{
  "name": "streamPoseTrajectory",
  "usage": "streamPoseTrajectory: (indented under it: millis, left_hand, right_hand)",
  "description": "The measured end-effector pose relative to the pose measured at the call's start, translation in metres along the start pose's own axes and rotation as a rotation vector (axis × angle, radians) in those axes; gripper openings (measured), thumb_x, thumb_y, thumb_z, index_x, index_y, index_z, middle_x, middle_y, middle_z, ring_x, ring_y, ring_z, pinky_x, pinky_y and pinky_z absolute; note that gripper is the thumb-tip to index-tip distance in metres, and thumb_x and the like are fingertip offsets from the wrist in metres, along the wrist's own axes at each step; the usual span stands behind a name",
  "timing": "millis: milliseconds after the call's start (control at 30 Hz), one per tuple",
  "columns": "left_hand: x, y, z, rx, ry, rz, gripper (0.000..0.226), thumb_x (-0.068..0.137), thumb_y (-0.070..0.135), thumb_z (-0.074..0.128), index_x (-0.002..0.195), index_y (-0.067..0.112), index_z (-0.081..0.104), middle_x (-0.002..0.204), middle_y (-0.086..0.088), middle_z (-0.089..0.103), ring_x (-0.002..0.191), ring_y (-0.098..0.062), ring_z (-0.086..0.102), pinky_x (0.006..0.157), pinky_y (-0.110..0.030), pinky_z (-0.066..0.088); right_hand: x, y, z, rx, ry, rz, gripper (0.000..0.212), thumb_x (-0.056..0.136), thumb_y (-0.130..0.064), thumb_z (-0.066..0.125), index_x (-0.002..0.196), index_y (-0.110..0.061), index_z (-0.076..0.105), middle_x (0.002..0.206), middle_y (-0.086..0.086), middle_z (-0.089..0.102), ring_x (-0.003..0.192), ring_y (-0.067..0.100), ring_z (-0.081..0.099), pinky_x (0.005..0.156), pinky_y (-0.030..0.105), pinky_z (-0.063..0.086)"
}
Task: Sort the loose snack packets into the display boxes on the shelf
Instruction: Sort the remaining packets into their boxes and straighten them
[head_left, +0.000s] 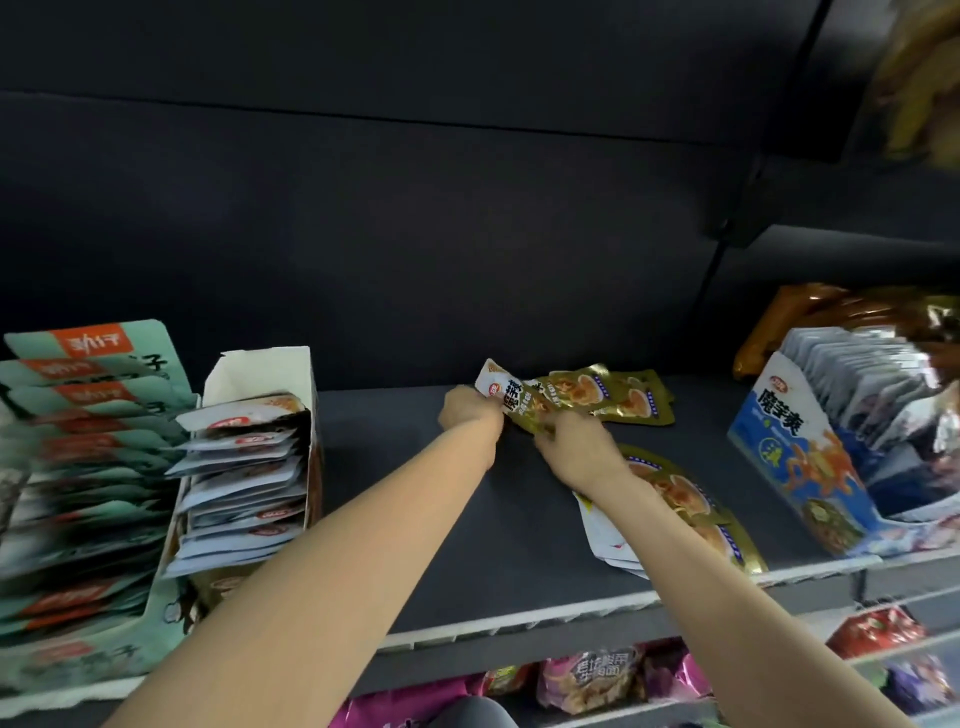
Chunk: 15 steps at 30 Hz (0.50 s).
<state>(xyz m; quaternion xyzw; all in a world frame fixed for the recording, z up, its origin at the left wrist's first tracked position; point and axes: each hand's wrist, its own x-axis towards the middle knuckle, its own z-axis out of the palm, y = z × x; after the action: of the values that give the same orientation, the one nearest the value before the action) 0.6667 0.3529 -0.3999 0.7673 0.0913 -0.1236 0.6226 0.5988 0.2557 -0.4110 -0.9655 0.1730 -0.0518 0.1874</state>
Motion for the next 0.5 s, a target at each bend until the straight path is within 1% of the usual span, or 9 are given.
streamPoseTrajectory:
  millis: [67, 100, 167, 233, 267, 300, 400, 433, 500]
  left_hand:
    - [-0.006, 0.002, -0.012, 0.032, 0.028, 0.097, 0.010, 0.091, 0.015, 0.058, 0.086, 0.006, 0.056, 0.106, -0.019, 0.063, 0.095, -0.035, 0.064, 0.078, -0.044, 0.057]
    - [-0.014, 0.004, -0.020, 0.034, 0.029, 0.155, 0.016, 0.092, 0.012, 0.056, 0.077, 0.010, 0.050, 0.102, -0.018, 0.062, 0.091, -0.034, 0.065, 0.075, -0.045, 0.057]
    - [-0.030, 0.010, -0.036, 0.092, 0.008, 0.348, 0.025, 0.092, 0.010, 0.053, 0.070, 0.016, 0.042, 0.095, -0.014, 0.061, 0.088, -0.032, 0.064, 0.073, -0.046, 0.057]
    - [-0.049, 0.016, -0.057, 0.168, -0.016, 0.550, 0.029, 0.093, 0.009, 0.052, 0.069, 0.021, 0.040, 0.089, -0.011, 0.061, 0.088, -0.028, 0.063, 0.072, -0.047, 0.056]
    - [-0.059, 0.020, -0.068, 0.193, -0.015, 0.635, 0.031, 0.093, 0.009, 0.052, 0.069, 0.023, 0.039, 0.087, -0.010, 0.062, 0.086, -0.027, 0.063, 0.070, -0.048, 0.056]
    - [-0.070, 0.024, -0.081, 0.211, -0.004, 0.710, 0.031, 0.093, 0.009, 0.051, 0.069, 0.024, 0.038, 0.085, -0.009, 0.063, 0.084, -0.025, 0.064, 0.068, -0.047, 0.056]
    - [-0.094, 0.035, -0.122, 0.267, 0.030, 0.894, 0.024, 0.093, 0.009, 0.053, 0.075, 0.022, 0.045, 0.084, -0.005, 0.066, 0.079, -0.018, 0.066, 0.065, -0.043, 0.056]
    - [-0.102, 0.039, -0.136, 0.287, 0.035, 0.946, 0.018, 0.093, 0.010, 0.054, 0.079, 0.019, 0.047, 0.084, -0.002, 0.067, 0.079, -0.016, 0.066, 0.066, -0.038, 0.057]
    - [-0.114, 0.046, -0.165, 0.313, 0.069, 1.038, 0.013, 0.092, 0.010, 0.056, 0.083, 0.018, 0.050, 0.083, 0.005, 0.067, 0.077, -0.011, 0.065, 0.067, -0.017, 0.053]
  right_hand:
    - [-0.012, -0.009, -0.009, 0.170, -0.015, -0.023, 0.022, 0.092, -0.015, 0.048, 0.086, -0.012, 0.069, 0.094, 0.013, 0.066, 0.095, 0.032, 0.061, 0.071, 0.027, 0.043]
    - [-0.018, -0.014, -0.015, 0.228, 0.006, -0.032, 0.020, 0.091, -0.014, 0.050, 0.090, -0.011, 0.070, 0.094, 0.012, 0.067, 0.095, 0.030, 0.062, 0.071, 0.027, 0.042]
    - [-0.030, -0.028, -0.026, 0.298, 0.090, -0.059, 0.024, 0.091, -0.014, 0.056, 0.113, -0.008, 0.062, 0.107, 0.009, 0.066, 0.103, 0.026, 0.060, 0.078, 0.027, 0.042]
    - [-0.040, -0.043, -0.034, 0.395, 0.130, -0.081, 0.046, 0.089, -0.014, 0.060, 0.132, -0.011, 0.044, 0.118, 0.007, 0.060, 0.110, 0.025, 0.057, 0.084, 0.028, 0.041]
    - [-0.046, -0.051, -0.038, 0.443, 0.137, -0.084, 0.051, 0.089, -0.014, 0.061, 0.135, -0.012, 0.039, 0.120, 0.005, 0.059, 0.110, 0.025, 0.057, 0.085, 0.029, 0.041]
    - [-0.050, -0.059, -0.041, 0.472, 0.149, -0.089, 0.050, 0.088, -0.015, 0.061, 0.133, -0.013, 0.040, 0.118, 0.004, 0.060, 0.108, 0.025, 0.058, 0.084, 0.030, 0.043]
    - [-0.065, -0.084, -0.049, 0.521, 0.241, -0.121, 0.023, 0.087, -0.020, 0.064, 0.108, -0.015, 0.056, 0.100, 0.002, 0.067, 0.094, 0.021, 0.064, 0.077, 0.032, 0.050]
    - [-0.071, -0.094, -0.052, 0.554, 0.272, -0.144, 0.017, 0.087, -0.020, 0.064, 0.103, -0.015, 0.059, 0.096, 0.000, 0.068, 0.090, 0.018, 0.065, 0.074, 0.029, 0.051]
    - [-0.084, -0.116, -0.057, 0.630, 0.312, -0.211, 0.015, 0.089, -0.019, 0.062, 0.104, -0.016, 0.064, 0.095, -0.004, 0.070, 0.088, 0.011, 0.067, 0.074, 0.022, 0.052]
